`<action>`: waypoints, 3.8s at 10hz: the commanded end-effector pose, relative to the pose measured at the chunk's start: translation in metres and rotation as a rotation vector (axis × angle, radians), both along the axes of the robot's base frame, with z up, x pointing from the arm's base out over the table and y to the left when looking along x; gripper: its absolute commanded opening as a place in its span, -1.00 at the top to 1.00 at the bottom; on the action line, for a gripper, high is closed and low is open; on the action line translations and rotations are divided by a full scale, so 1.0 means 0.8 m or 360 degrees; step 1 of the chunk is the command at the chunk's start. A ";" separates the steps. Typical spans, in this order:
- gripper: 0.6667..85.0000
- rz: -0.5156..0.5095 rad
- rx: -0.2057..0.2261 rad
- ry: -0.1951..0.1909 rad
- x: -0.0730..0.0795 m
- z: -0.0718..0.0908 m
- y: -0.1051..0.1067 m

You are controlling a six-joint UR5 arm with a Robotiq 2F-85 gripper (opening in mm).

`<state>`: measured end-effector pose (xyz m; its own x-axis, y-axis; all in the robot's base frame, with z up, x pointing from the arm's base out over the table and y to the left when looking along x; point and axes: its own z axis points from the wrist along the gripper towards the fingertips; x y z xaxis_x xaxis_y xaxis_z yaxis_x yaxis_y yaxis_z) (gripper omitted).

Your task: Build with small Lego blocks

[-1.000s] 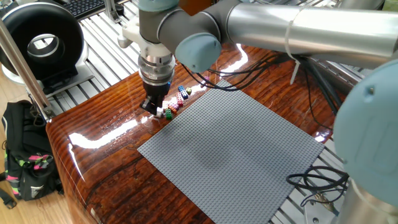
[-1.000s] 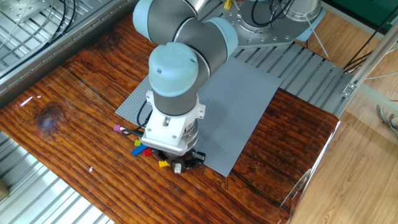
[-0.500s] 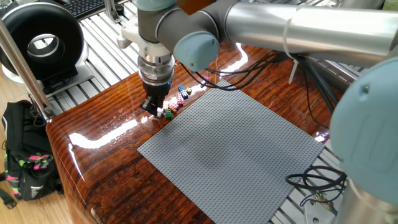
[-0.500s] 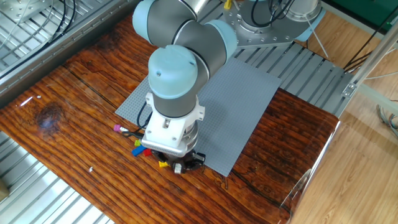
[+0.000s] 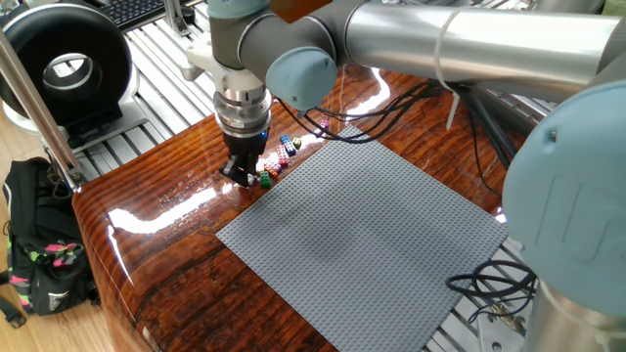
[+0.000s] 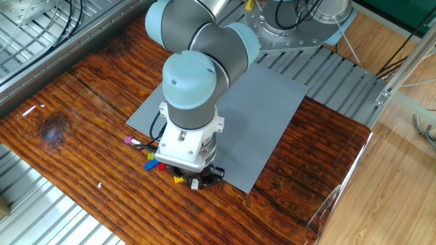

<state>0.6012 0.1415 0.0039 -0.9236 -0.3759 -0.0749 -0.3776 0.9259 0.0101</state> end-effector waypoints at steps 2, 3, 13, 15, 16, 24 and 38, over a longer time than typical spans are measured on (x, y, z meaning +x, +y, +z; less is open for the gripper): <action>0.30 -0.0015 0.0022 0.0001 0.001 0.001 0.003; 0.30 -0.0015 0.0019 0.0001 0.001 0.001 0.002; 0.33 -0.0025 0.0023 0.0001 0.001 -0.001 0.002; 0.38 -0.0030 0.0030 0.0001 0.000 0.000 0.004; 0.40 -0.0034 0.0028 0.0002 0.000 0.000 0.004; 0.76 -0.0141 -0.0007 0.0031 -0.027 0.061 -0.006; 0.98 -0.0373 0.0012 0.0012 -0.122 0.036 -0.083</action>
<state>0.5109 0.0792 0.0370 -0.9813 -0.1710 -0.0886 -0.1718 0.9851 0.0012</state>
